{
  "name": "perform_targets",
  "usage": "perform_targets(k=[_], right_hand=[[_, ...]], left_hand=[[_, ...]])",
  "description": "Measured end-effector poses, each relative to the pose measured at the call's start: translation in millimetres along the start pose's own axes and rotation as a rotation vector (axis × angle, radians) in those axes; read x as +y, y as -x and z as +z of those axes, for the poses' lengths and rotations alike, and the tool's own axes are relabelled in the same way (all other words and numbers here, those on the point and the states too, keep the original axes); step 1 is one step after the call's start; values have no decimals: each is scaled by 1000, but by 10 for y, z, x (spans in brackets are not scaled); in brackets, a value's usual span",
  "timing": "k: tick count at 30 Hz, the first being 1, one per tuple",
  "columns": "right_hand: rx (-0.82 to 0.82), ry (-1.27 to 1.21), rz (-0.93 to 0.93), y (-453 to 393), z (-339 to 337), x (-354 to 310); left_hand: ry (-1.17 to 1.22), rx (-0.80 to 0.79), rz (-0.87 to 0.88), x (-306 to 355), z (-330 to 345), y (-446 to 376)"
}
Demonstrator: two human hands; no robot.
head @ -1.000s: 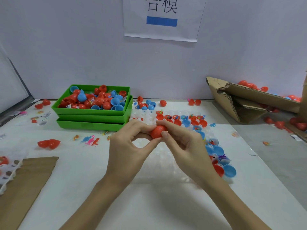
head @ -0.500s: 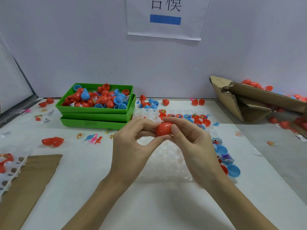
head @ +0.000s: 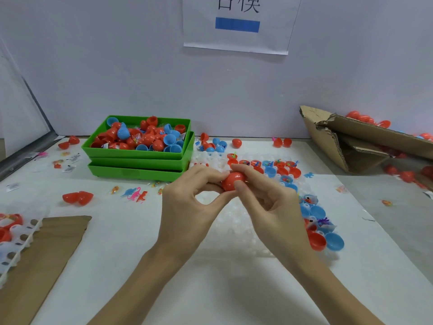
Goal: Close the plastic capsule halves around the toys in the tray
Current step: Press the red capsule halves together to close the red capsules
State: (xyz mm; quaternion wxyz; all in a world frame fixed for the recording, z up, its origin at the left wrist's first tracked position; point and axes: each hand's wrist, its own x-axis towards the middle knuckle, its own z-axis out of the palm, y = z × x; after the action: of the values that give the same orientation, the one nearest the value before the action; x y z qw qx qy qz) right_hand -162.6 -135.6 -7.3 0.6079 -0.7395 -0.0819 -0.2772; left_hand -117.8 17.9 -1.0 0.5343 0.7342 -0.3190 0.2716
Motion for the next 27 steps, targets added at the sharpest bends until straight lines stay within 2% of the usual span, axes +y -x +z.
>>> perform_targets(k=[7, 17, 20, 22, 25, 27], right_hand=[[36, 137, -4, 12, 43, 8], [-32, 292, -61, 22, 12, 30], [-120, 109, 6, 0, 23, 10], [-170, -66, 47, -44, 5, -18], [-264, -287, 92, -77, -59, -67], [-347, -444, 145, -78, -88, -88]], left_hand=[[-241, 10, 202, -36, 91, 73], [-291, 23, 265, -73, 132, 111], [-212, -12, 202, -83, 107, 73], [-123, -70, 101, -93, 68, 37], [77, -176, -37, -99, -1, 14], [185, -203, -64, -71, -21, 13]])
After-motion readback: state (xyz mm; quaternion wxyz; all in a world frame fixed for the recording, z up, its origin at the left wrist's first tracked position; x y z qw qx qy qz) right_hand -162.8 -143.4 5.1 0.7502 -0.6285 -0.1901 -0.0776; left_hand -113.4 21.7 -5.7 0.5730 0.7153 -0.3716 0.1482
